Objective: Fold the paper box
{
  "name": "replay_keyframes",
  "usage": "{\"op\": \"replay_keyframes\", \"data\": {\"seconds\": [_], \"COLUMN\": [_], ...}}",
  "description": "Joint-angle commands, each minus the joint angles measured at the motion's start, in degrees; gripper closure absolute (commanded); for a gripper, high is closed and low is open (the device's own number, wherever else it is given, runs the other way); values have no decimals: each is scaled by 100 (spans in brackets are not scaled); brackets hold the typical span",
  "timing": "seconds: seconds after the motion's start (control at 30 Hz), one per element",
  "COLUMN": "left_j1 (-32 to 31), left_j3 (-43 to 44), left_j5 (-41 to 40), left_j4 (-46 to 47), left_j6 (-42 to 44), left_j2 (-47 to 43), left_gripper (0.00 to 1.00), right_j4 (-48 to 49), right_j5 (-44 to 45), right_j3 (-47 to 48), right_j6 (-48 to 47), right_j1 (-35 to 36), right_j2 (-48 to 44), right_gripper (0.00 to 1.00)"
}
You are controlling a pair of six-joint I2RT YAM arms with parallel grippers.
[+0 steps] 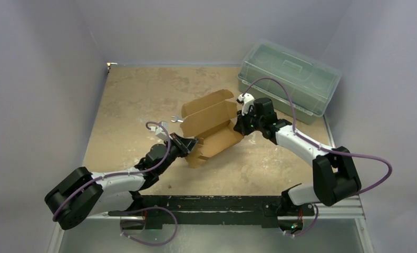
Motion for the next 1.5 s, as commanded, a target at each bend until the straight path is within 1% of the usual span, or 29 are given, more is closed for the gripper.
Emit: {"op": "replay_keyframes", "data": {"seconds": [0.0,0.13,0.2,0.33,0.53,0.63,0.83,0.97,1.0,1.1,1.17,1.2,1.27,1.47], "left_j1": [-25,-24,-25,-24,-20,-23,-25,-25,-25,-24,-20,-24,-20,-24], "left_j3": [11,-85,-97,-62,25,232,683,1137,1253,1605,1686,1664,1517,1027], "left_j5": [-231,166,517,1028,1302,1510,1772,1598,1520,1045,823,770,814,1150], "left_j4": [370,411,165,-892,-2557,-3163,-4132,-5401,-5670,-6589,-6994,-7115,-7058,-6088], "left_j6": [55,206,292,365,312,310,346,514,525,492,345,261,71,-284], "left_j2": [53,-221,-522,-1338,-2613,-2937,-3228,-3724,-3878,-4261,-4380,-4398,-4358,-3828], "left_gripper": [100,100,100,100,100,100,100,100,98,76,62,58,54,49], "right_j4": [167,167,182,193,207,220,220,224,228,233,233,232,229,238], "right_j5": [-318,39,74,143,197,239,250,297,310,321,313,312,319,347], "right_j3": [-19,-17,-26,-7,0,-12,-7,-13,-16,-6,-9,-6,-2,-11], "right_j6": [171,146,136,128,110,101,92,72,67,66,58,57,52,39], "right_j1": [53,46,44,46,49,49,43,44,45,42,49,47,48,49], "right_j2": [-18,-13,-24,-1,-33,-61,-53,-92,-96,-82,-67,-62,-53,-63], "right_gripper": [100,100,100,100,100,100,100,100,100,100,100,100,100,100]}}
